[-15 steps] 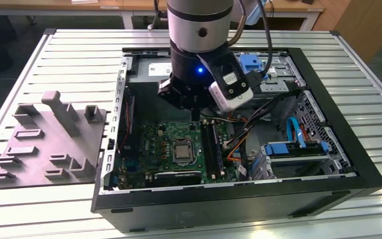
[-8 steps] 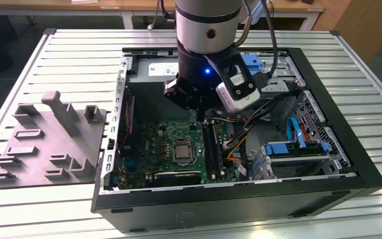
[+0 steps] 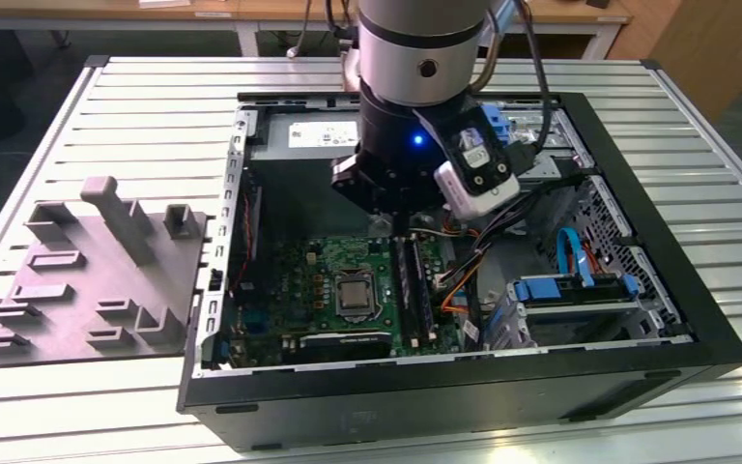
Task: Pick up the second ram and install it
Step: 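Insert the second ram into the second slot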
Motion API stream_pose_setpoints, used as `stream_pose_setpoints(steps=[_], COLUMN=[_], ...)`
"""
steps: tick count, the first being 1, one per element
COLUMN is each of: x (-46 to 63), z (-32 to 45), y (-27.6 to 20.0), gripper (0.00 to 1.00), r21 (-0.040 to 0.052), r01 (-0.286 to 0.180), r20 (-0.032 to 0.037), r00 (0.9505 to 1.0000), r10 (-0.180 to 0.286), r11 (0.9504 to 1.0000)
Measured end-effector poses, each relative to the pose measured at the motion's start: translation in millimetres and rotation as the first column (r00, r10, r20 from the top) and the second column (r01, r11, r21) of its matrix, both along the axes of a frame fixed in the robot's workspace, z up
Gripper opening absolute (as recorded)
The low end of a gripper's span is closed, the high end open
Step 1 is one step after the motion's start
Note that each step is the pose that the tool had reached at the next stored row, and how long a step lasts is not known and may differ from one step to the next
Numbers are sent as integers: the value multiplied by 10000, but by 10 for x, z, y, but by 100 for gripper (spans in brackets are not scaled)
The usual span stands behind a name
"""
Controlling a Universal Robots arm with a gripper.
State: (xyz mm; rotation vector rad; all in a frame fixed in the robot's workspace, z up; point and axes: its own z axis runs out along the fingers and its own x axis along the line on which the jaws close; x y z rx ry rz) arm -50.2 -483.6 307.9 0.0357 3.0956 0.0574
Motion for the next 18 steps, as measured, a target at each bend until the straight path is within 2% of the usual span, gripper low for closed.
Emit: stream_pose_setpoints(steps=[7,18], x=[50,57], z=[-14,-49], y=[0,0], gripper=[11,11], r21=[0,3], r01=[24,8], r20=[0,0], r00=[10000,10000], r10=[-24,-8], r11=[10000,10000])
